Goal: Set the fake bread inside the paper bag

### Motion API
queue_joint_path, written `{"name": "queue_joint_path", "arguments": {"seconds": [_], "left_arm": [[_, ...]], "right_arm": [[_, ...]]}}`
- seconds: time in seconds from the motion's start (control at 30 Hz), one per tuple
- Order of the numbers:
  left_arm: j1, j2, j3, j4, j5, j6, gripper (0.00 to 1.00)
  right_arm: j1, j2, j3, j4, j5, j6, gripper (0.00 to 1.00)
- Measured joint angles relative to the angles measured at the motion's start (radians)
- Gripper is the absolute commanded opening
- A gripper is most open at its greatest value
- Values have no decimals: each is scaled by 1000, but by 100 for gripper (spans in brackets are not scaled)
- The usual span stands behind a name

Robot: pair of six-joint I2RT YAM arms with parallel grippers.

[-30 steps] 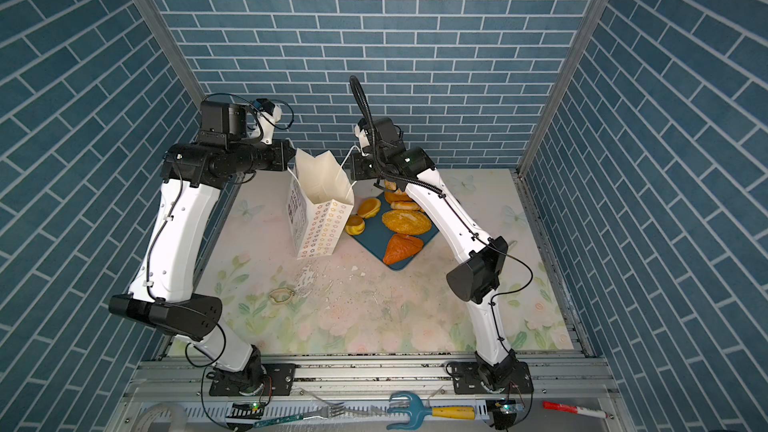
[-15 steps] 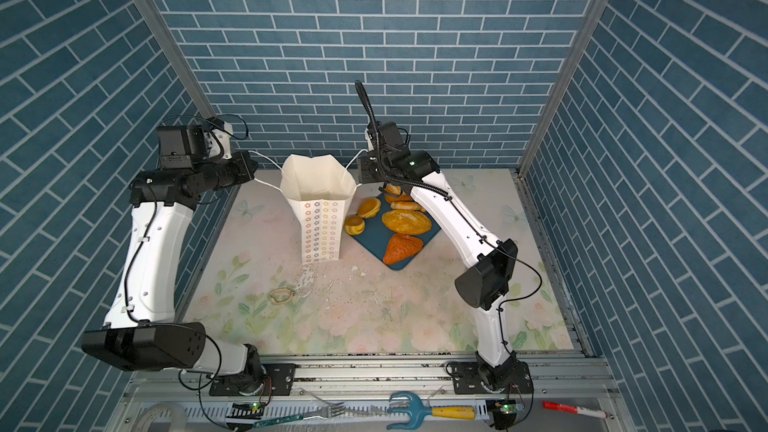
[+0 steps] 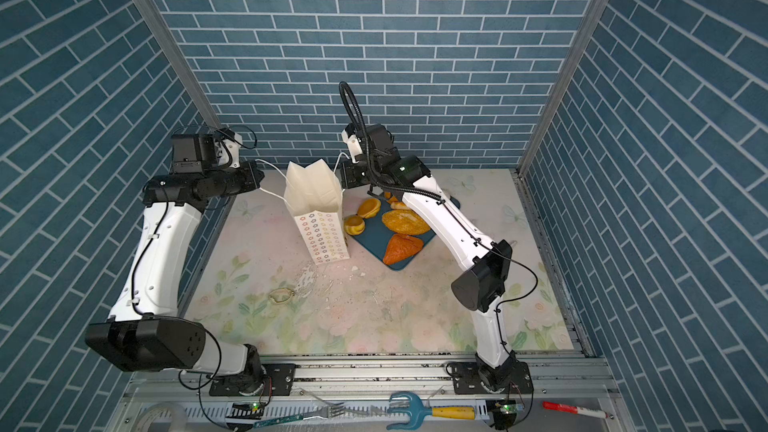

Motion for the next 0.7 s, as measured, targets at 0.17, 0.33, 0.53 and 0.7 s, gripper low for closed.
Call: {"name": "queue_joint_path", "arguments": {"seconds": [0.17, 0.33, 0.53, 0.7], "left_arm": [[0, 0, -2, -1, -8, 6, 0], [0, 0, -2, -8, -20, 8, 0], [0, -14, -1, -30, -30, 15, 0], [0, -21, 5, -42, -34, 19, 0]], "right_arm": [[6, 6, 0, 2, -4, 0, 0], [12, 12, 18, -1, -7, 0, 0], [35, 12, 56, -6, -7, -2, 0], [52, 12, 76, -6, -8, -3, 0]]}}
